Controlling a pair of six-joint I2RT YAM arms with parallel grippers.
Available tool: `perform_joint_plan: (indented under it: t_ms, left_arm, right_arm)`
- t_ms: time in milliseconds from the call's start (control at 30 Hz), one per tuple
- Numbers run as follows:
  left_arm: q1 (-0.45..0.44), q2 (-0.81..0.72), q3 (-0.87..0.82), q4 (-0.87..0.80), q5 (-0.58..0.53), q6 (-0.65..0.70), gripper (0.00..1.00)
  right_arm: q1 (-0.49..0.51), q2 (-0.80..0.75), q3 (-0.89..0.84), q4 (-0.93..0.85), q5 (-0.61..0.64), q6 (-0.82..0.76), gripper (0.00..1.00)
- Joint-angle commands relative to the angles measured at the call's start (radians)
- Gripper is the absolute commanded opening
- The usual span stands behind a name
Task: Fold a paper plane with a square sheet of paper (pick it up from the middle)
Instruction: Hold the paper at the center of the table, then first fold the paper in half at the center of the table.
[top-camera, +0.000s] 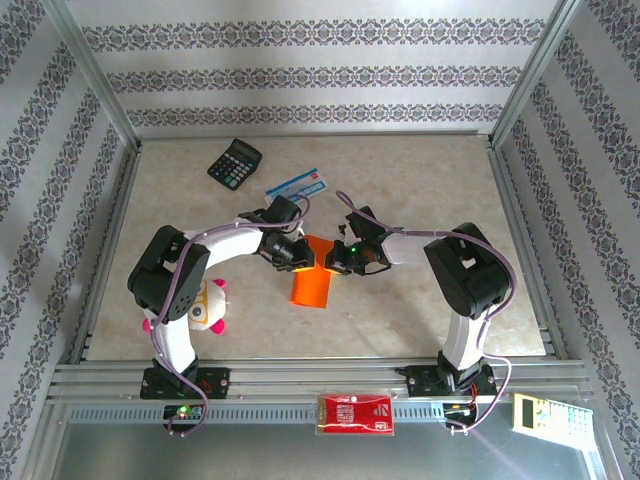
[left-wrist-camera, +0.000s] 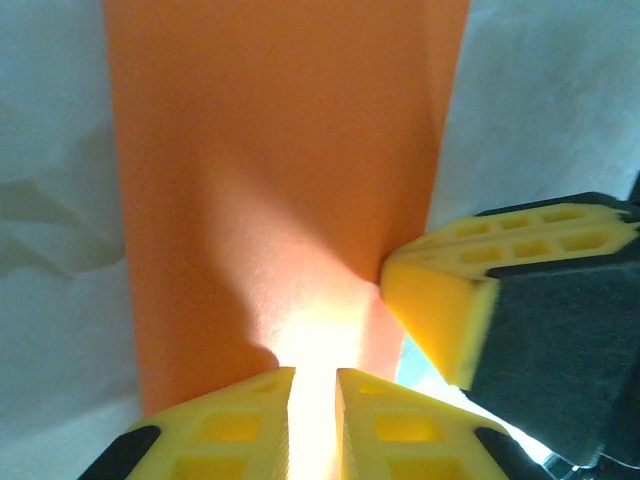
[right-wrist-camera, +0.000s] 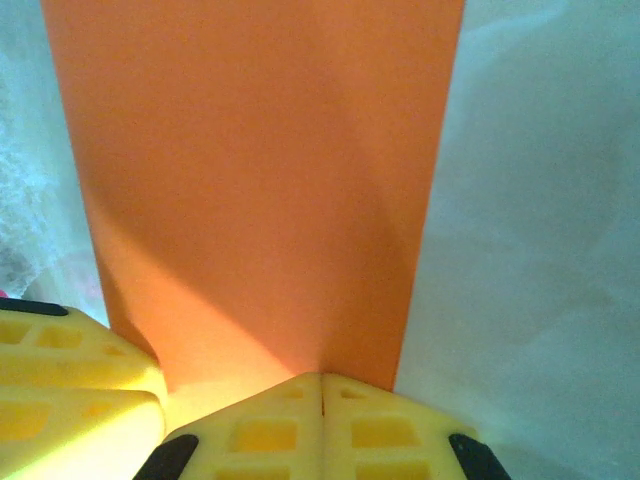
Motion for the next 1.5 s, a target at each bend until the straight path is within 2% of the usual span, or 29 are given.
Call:
perform_joint_plan:
  t_ms: [0,367,767,1033,1167,1467]
  left_arm:
    - [0.019,0.028,-0.027,0.026,-0.011,0.008,0.19]
    - [0.037,0.056,-0.056,0.036,-0.027,0.017,0.19]
    - [0.015,-0.092,-0.134,0.084,0.086,-0.058,0.24]
    - [0.035,-0.059,-0.182,0.054,0.024,-0.035,0.22]
    - [0.045,-0.053,-0.201,0.071,0.032,-0.032,0.22]
    - [0.024,-0.172,-0.242,0.123,0.132,-0.073,0.24]
  right_arm:
    - [0.018,0.097,-0.050,-0.135,0.177,-0.010,0.00]
    - [0.021,0.101,-0.052,-0.141,0.181,-0.011,0.00]
    - [0.024,0.104,-0.039,-0.146,0.179,-0.012,0.00]
    - [0.024,0.107,-0.028,-0.155,0.183,-0.021,0.00]
    - [0.024,0.106,-0.027,-0.162,0.188,-0.026,0.00]
    - [0.022,0.101,-0.025,-0.168,0.192,-0.031,0.00]
